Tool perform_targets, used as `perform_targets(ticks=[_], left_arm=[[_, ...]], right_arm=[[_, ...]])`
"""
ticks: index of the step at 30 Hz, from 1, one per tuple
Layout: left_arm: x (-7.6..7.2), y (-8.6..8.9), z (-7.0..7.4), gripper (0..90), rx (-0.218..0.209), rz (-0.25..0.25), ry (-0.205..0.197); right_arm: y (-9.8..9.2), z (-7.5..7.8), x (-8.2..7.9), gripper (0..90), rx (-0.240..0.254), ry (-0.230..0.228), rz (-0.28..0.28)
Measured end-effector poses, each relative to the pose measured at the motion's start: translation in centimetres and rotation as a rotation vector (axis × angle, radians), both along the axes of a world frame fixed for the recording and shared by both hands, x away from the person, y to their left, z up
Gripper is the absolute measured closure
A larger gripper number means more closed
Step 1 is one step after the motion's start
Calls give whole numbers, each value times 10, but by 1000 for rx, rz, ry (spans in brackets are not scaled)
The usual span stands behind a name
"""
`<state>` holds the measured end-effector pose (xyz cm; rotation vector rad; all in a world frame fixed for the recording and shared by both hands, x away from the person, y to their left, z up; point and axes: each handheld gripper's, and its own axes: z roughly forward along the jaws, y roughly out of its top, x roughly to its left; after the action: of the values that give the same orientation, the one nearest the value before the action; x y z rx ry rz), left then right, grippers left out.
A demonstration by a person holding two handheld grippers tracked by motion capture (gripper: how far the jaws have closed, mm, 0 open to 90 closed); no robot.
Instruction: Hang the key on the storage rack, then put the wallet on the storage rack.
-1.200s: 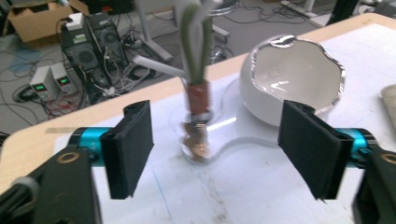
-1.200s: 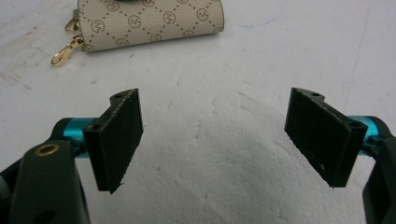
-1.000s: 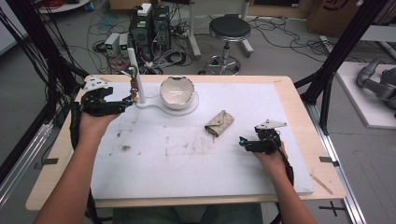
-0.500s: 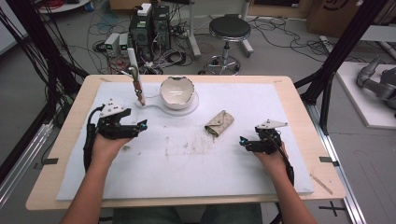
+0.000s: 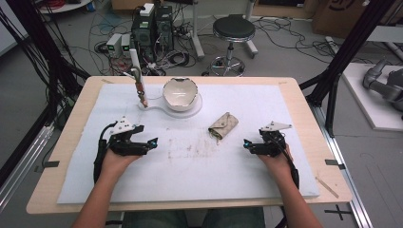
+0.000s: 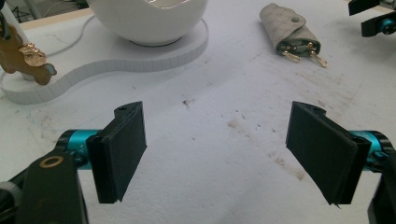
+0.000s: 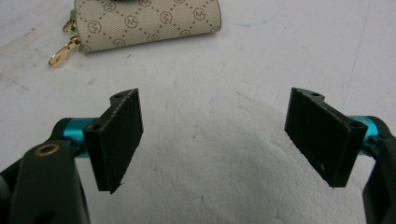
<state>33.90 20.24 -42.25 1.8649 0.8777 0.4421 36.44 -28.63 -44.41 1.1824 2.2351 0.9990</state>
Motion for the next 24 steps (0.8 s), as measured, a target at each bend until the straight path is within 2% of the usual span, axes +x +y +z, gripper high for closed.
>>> perform_targets(ticks=[6, 17, 24], left_arm=[[-1, -2, 4, 200, 0, -17, -10], [0, -4, 3, 197, 12, -28, -2], [-1, -8, 1, 197, 5, -44, 2]], right_arm=[[0, 0, -1, 197, -7, 3, 0], [2, 0, -2, 197, -19, 0, 4], [0, 0, 0, 197, -16, -5, -4]])
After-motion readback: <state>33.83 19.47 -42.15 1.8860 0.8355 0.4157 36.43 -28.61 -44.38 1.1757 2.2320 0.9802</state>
